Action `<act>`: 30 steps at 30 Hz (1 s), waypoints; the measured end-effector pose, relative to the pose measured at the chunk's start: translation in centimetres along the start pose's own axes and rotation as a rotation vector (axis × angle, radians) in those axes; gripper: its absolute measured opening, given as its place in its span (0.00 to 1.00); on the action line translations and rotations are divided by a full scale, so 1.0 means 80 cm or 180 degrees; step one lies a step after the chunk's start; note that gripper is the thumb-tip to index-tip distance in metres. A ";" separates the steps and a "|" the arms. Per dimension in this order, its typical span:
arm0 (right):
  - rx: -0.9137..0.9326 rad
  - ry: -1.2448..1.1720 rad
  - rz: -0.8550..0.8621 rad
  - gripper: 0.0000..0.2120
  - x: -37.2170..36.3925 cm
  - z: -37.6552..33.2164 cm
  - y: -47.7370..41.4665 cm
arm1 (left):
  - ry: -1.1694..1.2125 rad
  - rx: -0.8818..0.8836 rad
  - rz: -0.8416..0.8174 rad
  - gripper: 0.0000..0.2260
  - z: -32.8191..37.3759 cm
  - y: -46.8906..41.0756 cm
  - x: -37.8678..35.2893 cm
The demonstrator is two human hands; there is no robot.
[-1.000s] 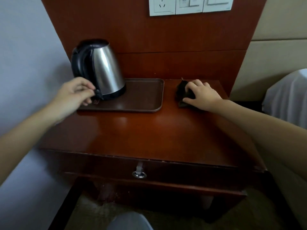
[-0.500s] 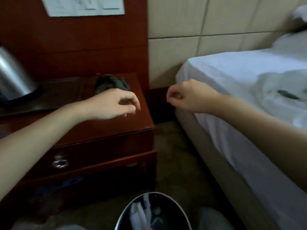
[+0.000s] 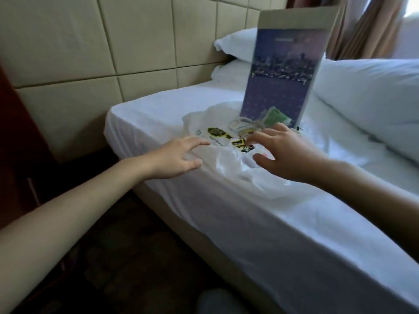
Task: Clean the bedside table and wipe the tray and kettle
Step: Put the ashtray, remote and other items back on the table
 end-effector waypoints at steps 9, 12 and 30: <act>-0.0444 -0.0745 -0.0618 0.26 -0.039 0.133 0.006 | -0.0213 -0.0182 -0.0287 0.25 0.051 -0.122 -0.046; -0.0306 -0.0990 -0.0936 0.30 -0.058 0.144 -0.008 | -0.0294 -0.0224 -0.0452 0.26 0.046 -0.148 -0.047; 0.0781 -0.1023 -0.1743 0.35 -0.104 0.144 -0.077 | 0.0791 0.1009 -0.0962 0.37 -0.027 -0.314 -0.046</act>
Point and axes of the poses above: each hand's wrist, its own y-axis away from the middle knuckle, its own x-axis out of the back of the hand, z = x × y, the point moved 4 cm from there along -y, towards the middle knuckle, and after that the axes turned 2 degrees about -z, right-handed, at the moved point
